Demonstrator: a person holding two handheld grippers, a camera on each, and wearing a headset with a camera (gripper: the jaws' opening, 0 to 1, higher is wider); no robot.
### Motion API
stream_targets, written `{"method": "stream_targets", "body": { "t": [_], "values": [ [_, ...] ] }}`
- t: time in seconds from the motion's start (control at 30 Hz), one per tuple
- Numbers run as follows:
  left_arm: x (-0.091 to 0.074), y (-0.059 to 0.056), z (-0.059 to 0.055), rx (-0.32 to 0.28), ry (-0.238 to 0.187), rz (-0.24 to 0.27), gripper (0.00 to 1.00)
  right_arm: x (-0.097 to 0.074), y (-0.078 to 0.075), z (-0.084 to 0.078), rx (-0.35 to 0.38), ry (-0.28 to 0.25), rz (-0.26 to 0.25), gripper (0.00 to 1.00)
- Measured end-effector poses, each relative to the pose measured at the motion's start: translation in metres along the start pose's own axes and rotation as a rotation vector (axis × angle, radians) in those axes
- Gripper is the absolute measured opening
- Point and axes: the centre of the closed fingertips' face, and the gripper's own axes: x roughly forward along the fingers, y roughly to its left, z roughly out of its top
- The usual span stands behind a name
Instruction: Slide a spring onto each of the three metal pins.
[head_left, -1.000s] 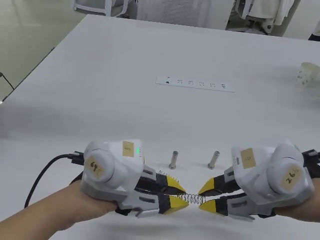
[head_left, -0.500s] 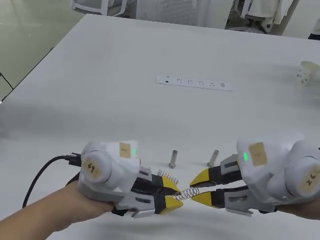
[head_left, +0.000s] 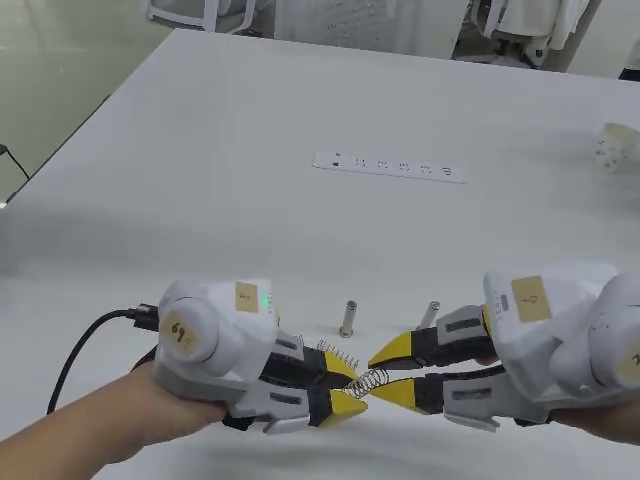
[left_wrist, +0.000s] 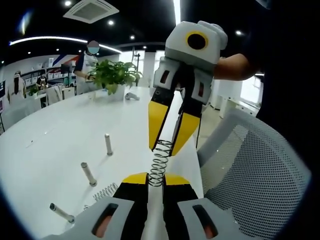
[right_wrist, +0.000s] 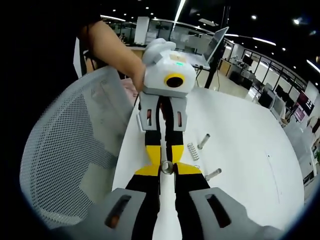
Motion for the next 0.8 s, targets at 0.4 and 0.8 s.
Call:
{"method": "stream_targets", "body": {
  "t": [0.4,0.8],
  "values": [
    [0.004,-0.006,0.005,0.014,-0.005,-0.017,0.01,0.003,0.000,0.015,0.040,-0.055,0.017,0.07],
    [-0.001,-0.003,-0.002,0.009,0.020,-0.003,0.02,0.009,0.003,0.015,-0.012,-0.085,-0.013,0.07]
  ]
}}
